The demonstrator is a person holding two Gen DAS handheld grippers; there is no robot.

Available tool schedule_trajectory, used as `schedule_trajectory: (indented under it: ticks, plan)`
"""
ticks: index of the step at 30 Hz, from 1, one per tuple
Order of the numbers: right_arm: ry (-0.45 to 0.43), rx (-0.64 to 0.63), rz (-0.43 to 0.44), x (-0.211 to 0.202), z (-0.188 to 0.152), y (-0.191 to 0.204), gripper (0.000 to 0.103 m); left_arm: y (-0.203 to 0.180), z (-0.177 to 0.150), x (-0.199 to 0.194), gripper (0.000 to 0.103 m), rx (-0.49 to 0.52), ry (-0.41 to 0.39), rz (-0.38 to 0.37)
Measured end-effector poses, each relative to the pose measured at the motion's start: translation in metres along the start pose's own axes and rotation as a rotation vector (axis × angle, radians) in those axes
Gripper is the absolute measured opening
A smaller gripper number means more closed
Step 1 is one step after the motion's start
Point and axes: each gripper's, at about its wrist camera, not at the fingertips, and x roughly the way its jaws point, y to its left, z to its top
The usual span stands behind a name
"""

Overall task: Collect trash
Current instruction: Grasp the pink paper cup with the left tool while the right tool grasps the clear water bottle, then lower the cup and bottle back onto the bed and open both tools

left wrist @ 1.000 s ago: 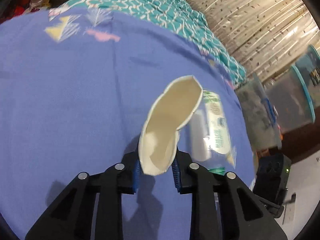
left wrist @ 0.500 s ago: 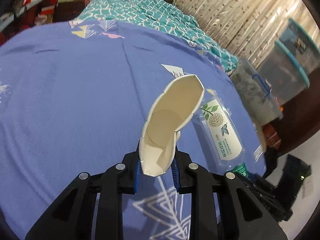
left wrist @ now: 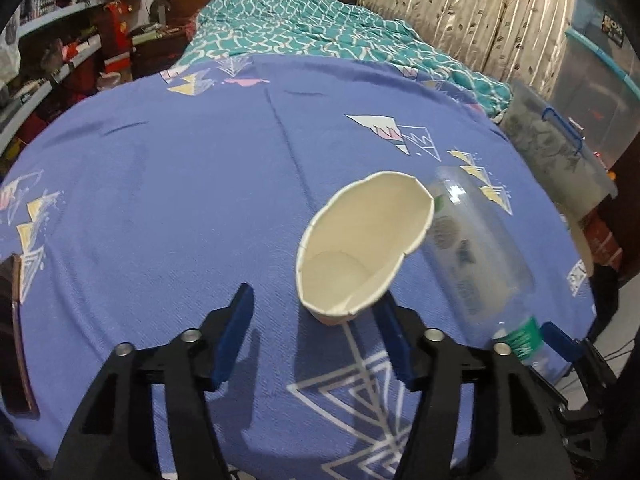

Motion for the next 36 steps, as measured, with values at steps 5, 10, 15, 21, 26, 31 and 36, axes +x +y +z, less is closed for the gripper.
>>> schedule_trajectory:
  ticks: [5,10,15,21,26,31,36]
  plan:
    - [0.038,-0.002,0.021,0.011,-0.004,0.003,0.084,0.002,0.004,0.007,0.068,0.003,-0.006,0.031]
    - [0.055,-0.010,0.027,0.016,-0.008,0.005,0.084,0.004,0.005,0.013,0.070,-0.003,0.002,0.037]
    - [0.061,-0.005,0.027,0.019,-0.009,0.004,0.085,0.005,0.006,0.014,0.072,-0.002,-0.002,0.048]
    - [0.055,-0.003,0.023,0.019,-0.010,0.003,0.086,0.006,0.007,0.015,0.075,0.000,-0.010,0.053]
    - [0.054,-0.003,0.019,0.020,-0.011,0.003,0.087,0.006,0.009,0.014,0.077,0.005,-0.023,0.052]
    - [0.049,-0.004,0.012,0.020,-0.011,0.006,0.088,0.005,0.012,0.012,0.080,0.016,-0.039,0.050]
    - [0.050,-0.004,0.006,0.022,-0.009,0.007,0.088,0.002,0.018,0.014,0.082,0.032,-0.055,0.051]
